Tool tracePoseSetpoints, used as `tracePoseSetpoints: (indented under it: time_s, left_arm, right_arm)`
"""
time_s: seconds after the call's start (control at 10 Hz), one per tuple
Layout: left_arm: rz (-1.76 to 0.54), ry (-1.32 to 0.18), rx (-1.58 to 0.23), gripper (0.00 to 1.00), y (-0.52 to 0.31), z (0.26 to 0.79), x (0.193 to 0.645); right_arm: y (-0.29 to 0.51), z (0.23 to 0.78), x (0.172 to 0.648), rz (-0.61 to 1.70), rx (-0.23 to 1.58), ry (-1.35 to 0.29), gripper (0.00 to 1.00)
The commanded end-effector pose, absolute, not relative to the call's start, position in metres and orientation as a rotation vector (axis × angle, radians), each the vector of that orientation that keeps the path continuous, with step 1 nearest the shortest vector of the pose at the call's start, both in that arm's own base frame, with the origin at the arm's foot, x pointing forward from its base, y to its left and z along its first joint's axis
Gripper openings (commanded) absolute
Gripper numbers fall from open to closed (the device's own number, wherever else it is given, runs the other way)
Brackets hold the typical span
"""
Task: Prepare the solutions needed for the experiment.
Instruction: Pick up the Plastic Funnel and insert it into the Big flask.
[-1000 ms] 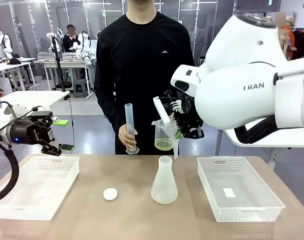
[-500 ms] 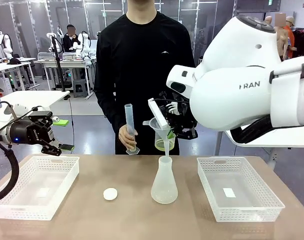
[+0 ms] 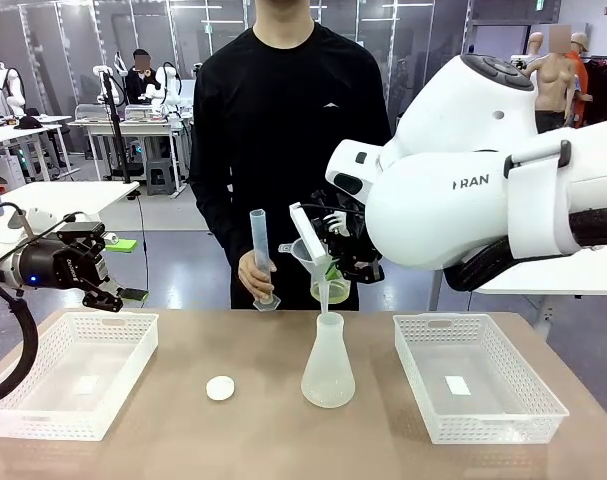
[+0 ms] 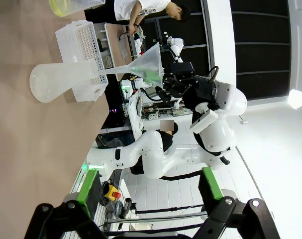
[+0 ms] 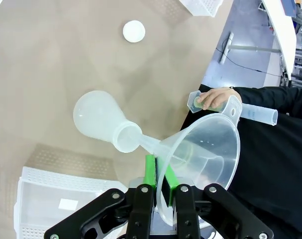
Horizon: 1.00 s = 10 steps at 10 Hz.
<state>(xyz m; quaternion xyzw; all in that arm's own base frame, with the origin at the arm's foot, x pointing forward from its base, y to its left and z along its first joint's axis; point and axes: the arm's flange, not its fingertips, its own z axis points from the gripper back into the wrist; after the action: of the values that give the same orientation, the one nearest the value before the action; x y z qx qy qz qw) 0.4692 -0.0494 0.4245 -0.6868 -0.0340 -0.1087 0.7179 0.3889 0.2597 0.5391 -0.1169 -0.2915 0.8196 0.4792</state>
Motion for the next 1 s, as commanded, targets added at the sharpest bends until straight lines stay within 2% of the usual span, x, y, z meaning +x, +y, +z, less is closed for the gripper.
tracePoseSetpoints:
  time_s: [0.0,0.5,0.9]
  left_arm:
    - [-0.247,-0.072,-1.531,1.00,-0.050,0.427,0.469]
    - [-0.247,-0.072,-1.531,1.00,-0.050,0.427,0.469]
    - [-0.247,-0.072,-1.531,1.00,-0.050,0.427,0.469]
  right_arm:
    - [0.258,0.542,0.387,2.003,-0.290,-0.713,0.06]
    - [0.255,0.531,0.400,1.956,-0.355,-0.728,0.06]
    - [0.252,0.521,0.409,1.945,-0.285,-0.701,0.06]
